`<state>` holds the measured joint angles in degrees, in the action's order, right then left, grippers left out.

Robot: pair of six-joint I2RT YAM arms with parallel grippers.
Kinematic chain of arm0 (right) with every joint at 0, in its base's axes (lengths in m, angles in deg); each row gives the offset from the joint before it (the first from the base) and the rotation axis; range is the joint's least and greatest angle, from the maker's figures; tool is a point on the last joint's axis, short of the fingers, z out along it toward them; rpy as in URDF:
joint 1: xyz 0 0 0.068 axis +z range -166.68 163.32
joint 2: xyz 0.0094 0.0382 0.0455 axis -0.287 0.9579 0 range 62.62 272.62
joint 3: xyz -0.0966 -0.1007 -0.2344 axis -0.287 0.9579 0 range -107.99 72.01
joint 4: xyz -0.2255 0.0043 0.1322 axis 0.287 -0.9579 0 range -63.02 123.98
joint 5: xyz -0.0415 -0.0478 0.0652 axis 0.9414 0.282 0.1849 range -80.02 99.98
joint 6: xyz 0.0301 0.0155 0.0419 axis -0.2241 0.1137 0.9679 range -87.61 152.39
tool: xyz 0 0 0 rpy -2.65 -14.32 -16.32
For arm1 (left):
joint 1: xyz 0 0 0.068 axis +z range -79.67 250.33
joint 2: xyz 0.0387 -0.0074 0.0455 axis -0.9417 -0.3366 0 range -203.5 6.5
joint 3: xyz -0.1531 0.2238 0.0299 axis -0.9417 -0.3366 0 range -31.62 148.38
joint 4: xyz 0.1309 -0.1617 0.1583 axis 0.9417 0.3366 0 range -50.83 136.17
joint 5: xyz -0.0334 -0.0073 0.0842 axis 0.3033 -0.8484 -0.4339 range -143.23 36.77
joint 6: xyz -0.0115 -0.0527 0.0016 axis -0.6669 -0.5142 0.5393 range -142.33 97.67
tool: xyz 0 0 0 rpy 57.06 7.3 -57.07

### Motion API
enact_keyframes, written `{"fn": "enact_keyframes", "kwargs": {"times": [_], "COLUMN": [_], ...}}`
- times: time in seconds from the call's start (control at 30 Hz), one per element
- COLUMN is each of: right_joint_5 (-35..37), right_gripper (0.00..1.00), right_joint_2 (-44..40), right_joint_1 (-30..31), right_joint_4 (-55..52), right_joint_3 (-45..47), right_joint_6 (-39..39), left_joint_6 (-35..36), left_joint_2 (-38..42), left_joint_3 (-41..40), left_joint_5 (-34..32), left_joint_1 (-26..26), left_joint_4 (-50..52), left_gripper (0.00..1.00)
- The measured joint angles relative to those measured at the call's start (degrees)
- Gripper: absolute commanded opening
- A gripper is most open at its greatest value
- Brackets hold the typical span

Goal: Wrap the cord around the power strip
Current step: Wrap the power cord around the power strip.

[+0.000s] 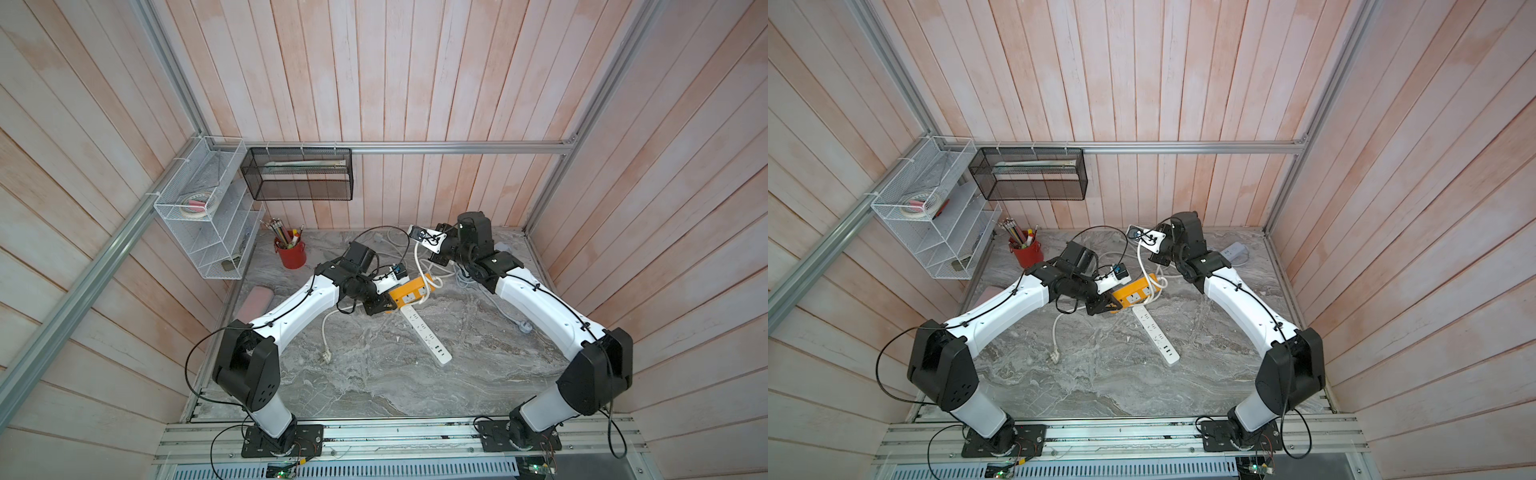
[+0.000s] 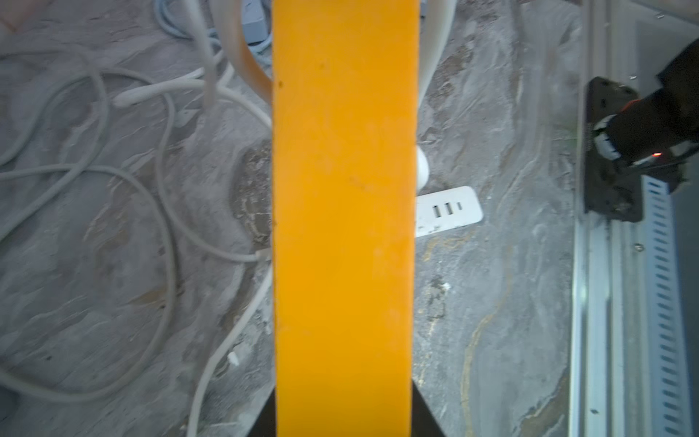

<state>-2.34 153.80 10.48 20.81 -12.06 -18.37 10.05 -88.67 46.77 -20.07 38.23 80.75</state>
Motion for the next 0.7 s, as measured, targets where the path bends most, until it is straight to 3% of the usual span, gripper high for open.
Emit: {"fn": "enact_keyframes", "kwargs": {"times": [0.23, 0.43, 0.7], "right_joint_5": [-17.20, -28.59, -31.26], "right_gripper": [0.37, 0.55, 0.66], "right_joint_2": [4.33, 5.03, 7.78], "right_joint_1": [-7.15, -10.93, -10.95], "right_joint_4": [-1.81, 16.20, 40.46], "right_joint_3": [-1.90, 7.48, 19.08], "right_joint_6": [6.34, 22.08, 45.46], "left_joint_6": [1.09, -2.10, -9.84], "left_joint_2": [3.17, 11.39, 12.87], "left_joint_3": [-3.61, -7.21, -7.74], "left_joint_5": [10.40, 13.79, 12.85], "left_joint_1": [-0.87, -1.68, -1.99], "left_joint_4": [-3.52, -13.25, -27.30], "left_gripper": [0.00, 0.00, 0.00]}}
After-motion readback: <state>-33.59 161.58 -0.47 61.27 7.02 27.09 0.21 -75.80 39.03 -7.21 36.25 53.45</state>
